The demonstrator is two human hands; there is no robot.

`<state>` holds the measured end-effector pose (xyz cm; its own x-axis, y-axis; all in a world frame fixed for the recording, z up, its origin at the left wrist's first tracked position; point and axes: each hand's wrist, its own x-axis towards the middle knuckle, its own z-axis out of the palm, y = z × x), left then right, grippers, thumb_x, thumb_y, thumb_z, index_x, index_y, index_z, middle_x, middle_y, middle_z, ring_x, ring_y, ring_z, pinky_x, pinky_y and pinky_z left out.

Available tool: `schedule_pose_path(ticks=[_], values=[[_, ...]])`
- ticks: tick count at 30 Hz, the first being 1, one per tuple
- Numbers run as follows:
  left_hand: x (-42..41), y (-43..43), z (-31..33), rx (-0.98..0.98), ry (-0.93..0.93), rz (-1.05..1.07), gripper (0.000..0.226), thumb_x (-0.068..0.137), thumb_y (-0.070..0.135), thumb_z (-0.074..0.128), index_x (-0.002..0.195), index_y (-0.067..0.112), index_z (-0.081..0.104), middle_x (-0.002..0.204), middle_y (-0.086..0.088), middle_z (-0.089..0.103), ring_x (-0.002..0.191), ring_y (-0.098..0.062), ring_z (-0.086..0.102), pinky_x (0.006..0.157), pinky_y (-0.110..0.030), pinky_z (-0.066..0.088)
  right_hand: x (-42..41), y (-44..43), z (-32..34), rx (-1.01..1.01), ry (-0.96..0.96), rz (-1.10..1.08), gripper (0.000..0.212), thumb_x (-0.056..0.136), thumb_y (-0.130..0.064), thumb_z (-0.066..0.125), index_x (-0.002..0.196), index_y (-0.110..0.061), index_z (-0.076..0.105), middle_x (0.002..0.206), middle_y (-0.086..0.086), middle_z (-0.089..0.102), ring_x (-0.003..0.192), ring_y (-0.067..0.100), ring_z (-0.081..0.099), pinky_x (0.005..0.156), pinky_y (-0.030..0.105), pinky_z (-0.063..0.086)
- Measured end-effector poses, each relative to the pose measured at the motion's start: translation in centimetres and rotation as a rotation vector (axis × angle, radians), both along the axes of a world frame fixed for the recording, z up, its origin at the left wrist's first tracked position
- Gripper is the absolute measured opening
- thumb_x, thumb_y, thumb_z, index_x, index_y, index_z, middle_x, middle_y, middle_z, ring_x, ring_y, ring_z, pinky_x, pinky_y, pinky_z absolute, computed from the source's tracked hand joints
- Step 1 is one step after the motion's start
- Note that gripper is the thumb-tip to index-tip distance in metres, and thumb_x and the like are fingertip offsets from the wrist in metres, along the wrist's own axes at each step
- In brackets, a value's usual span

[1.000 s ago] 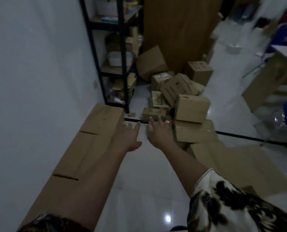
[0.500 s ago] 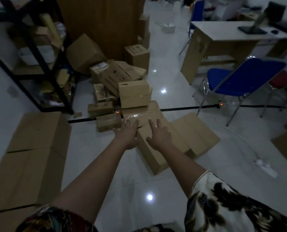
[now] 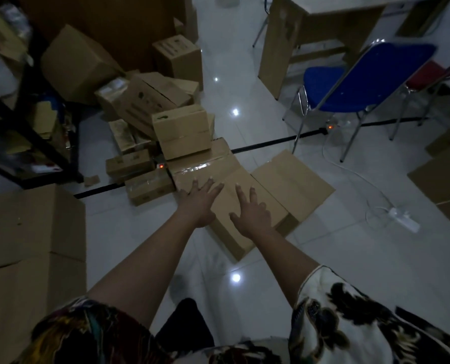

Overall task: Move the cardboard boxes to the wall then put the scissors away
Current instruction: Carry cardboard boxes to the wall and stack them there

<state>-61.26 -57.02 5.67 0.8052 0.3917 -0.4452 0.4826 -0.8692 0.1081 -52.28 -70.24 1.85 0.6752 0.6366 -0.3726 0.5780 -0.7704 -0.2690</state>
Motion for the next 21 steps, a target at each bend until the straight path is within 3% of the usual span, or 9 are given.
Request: schedule_pose_path(ticks=[4, 12, 16, 21], values=[[2.1, 4.7, -1.4, -0.027, 0.025, -0.08, 0.089, 0.092, 0.029, 0.059, 0.154, 0.036, -0.004, 0.163, 0.002, -0.008, 0.147, -0.038, -0.005, 0.111, -0.061, 0.024, 1.5, 3.2, -1.4, -0.031, 0.025, -0.125, 0.08, 0.098, -0.047, 0.046, 0.154, -0.036, -0.011, 0.164, 0.008, -0.004, 0.132, 0.041, 0.037, 0.101, 0.047, 0.038], [5.9, 14.6, -5.3, -0.011, 0.124, -0.247, 0.086, 0.092, 0.025, 0.055, 0.154, 0.035, -0.004, 0.163, 0.001, -0.004, 0.147, -0.04, -0.002, 0.112, -0.061, 0.017, 3.4, 8.6, -5.0, -0.027, 0.114, -0.409, 0.077, 0.099, -0.046, 0.044, 0.155, -0.034, -0.008, 0.164, 0.007, -0.003, 0.132, 0.041, 0.036, 0.1, 0.047, 0.039], [8.2, 16.6, -8.3, -0.051, 0.192, -0.316, 0.084, 0.094, 0.029, 0.055, 0.154, 0.033, -0.004, 0.163, 0.001, -0.007, 0.147, -0.04, 0.002, 0.11, -0.061, 0.019, 4.1, 9.2, -7.2, -0.06, 0.131, -0.438, 0.077, 0.099, -0.047, 0.044, 0.154, -0.036, -0.008, 0.164, 0.006, -0.004, 0.134, 0.042, 0.034, 0.102, 0.047, 0.04], [13.4, 17.7, -12.7, -0.087, 0.151, -0.372, 0.082, 0.095, 0.036, 0.054, 0.154, 0.032, -0.001, 0.163, 0.0, -0.005, 0.146, -0.038, 0.008, 0.109, -0.064, 0.019, 7.0, 8.7, -11.3, -0.16, 0.179, -0.558, 0.08, 0.096, -0.054, 0.044, 0.154, -0.038, -0.009, 0.164, 0.005, -0.004, 0.138, 0.045, 0.03, 0.104, 0.049, 0.037]])
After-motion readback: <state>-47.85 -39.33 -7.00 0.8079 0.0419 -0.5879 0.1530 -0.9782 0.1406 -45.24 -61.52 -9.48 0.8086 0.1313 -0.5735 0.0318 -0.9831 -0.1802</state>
